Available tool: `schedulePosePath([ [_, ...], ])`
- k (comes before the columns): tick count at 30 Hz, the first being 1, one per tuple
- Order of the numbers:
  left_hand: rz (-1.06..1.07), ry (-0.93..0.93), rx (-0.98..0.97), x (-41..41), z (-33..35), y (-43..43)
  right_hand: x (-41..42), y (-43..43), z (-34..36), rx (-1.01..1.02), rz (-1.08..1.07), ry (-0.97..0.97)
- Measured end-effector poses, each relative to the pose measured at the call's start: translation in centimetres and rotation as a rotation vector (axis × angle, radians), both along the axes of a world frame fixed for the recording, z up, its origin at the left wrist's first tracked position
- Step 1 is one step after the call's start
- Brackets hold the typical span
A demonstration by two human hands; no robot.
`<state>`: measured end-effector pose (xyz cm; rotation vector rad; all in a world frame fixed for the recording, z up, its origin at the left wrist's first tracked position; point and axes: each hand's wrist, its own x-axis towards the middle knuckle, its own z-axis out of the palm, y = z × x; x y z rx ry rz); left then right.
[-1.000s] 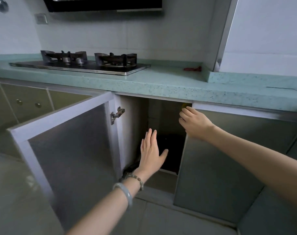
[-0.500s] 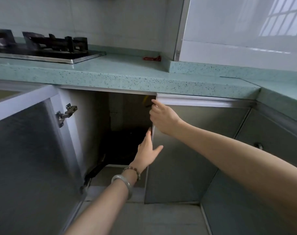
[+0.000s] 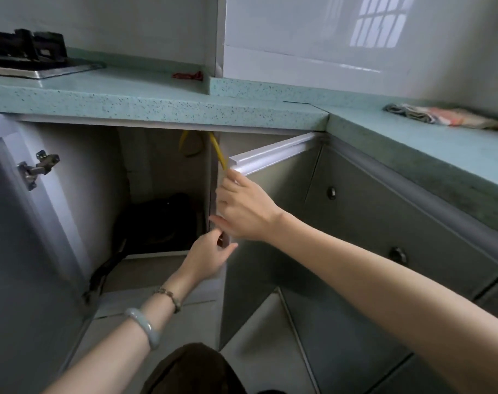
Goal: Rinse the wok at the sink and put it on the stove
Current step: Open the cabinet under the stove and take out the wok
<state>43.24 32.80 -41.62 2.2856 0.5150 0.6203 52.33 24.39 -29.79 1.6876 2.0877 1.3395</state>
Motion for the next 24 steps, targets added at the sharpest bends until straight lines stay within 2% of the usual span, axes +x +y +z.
schedulePosePath([
  [4,-0.141,0.142,0.147,0.5,1.1,-3.5,0.5,-5.6,-0.1,0.036,0.046,0.028],
  [9,-0.350,0.163,0.156,2.6,1.8,-7.6,1.0,-12.7,-1.2,0.075,-0.027,0.097],
  [16,-0.503,0.024,0.082,6.6,0.3,-15.0,2.2,-19.8,-2.7,0.235,-0.329,0.155],
  [24,-0.615,-0.028,0.060,11.3,-0.1,-18.4,3.8,-24.6,-2.9,0.132,-0.672,0.059],
])
